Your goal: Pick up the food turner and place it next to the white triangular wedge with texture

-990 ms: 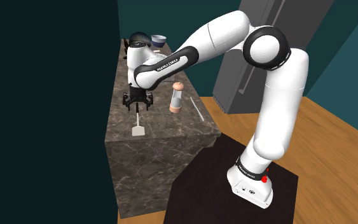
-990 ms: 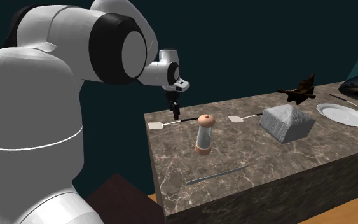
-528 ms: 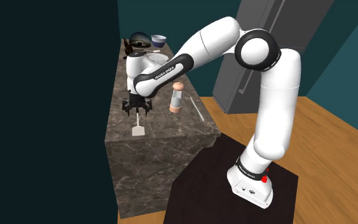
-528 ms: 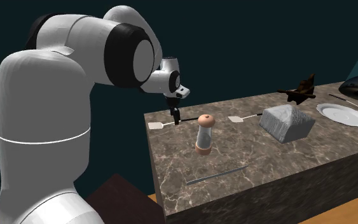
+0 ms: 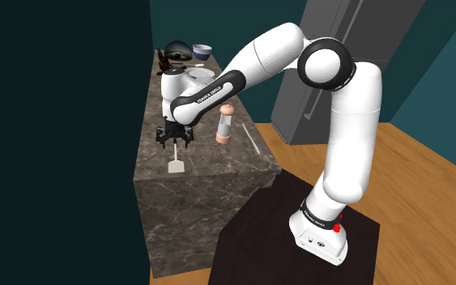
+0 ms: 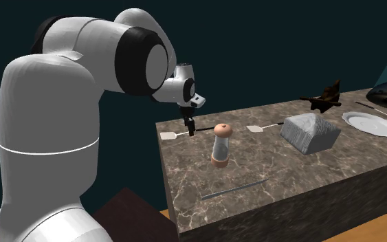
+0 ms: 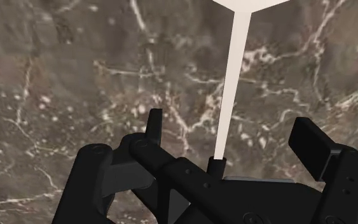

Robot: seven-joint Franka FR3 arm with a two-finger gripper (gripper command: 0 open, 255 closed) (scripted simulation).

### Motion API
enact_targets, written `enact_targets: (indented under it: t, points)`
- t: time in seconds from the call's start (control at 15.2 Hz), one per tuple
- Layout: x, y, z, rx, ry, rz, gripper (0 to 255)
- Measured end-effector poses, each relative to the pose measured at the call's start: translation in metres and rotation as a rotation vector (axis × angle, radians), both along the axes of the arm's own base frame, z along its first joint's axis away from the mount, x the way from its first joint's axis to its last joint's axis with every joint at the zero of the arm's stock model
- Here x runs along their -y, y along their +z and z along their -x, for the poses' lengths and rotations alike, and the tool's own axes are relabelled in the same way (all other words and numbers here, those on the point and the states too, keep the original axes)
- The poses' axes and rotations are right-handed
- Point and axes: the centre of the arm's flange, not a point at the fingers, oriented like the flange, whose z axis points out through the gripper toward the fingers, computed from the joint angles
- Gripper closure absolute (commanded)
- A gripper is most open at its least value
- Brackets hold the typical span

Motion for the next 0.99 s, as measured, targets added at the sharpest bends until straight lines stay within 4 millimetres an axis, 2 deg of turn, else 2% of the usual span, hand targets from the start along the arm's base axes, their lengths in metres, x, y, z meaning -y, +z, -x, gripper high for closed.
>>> enact_targets:
  t: [0.66, 0.99]
  points:
    - [0.000, 0.000, 0.000, 0.000, 0.000, 0.000, 255]
    - [-0.001, 0.021, 0.000, 0.000, 0.000, 0.000, 255]
